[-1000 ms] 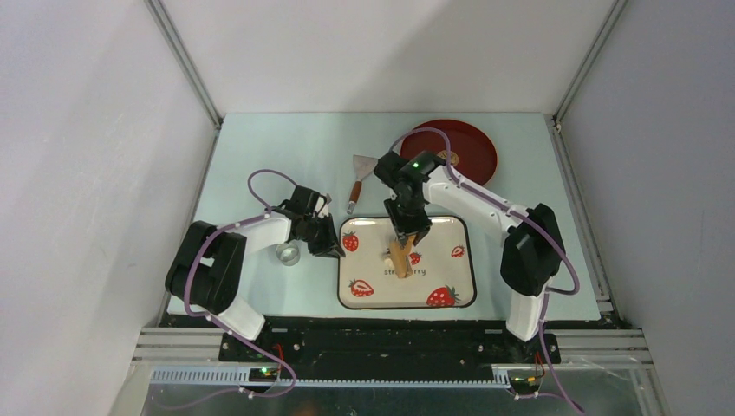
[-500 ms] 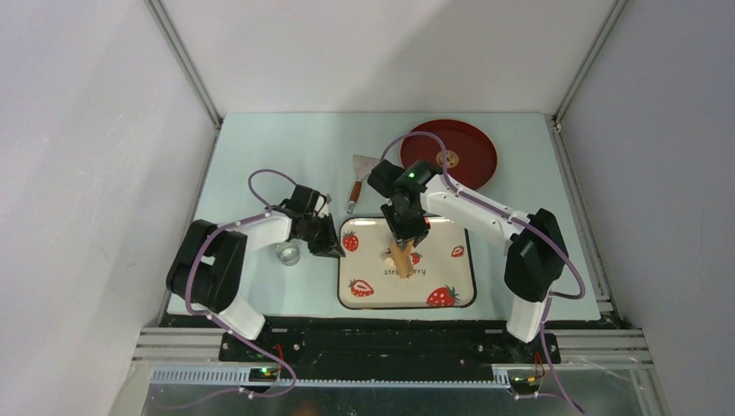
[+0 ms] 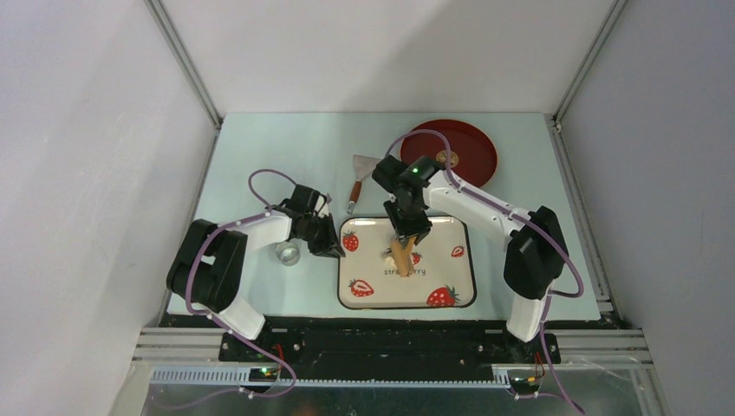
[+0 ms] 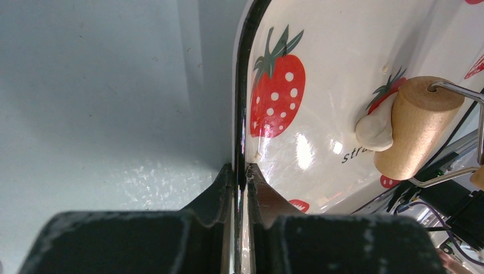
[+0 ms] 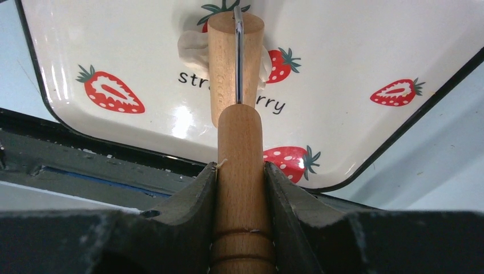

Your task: Roll out the dumpling wrappers from the dough

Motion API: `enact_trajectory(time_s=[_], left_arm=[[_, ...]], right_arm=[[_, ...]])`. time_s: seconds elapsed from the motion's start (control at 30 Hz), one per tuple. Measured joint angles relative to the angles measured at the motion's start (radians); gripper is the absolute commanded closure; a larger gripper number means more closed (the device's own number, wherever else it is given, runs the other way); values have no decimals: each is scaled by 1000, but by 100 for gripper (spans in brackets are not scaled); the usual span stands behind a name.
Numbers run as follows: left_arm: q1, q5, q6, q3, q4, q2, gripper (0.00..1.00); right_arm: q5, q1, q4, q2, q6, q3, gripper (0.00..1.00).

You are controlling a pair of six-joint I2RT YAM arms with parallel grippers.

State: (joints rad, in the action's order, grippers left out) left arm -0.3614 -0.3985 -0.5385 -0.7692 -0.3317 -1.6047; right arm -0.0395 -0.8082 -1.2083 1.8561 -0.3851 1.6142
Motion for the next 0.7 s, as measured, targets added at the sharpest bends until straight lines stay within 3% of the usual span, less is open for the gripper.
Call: enact_trajectory(time_s=[0.7], left_arm=[[0, -11, 1, -11, 28, -18, 100]], right_arm=[[294, 283, 158, -90, 23, -112, 100]])
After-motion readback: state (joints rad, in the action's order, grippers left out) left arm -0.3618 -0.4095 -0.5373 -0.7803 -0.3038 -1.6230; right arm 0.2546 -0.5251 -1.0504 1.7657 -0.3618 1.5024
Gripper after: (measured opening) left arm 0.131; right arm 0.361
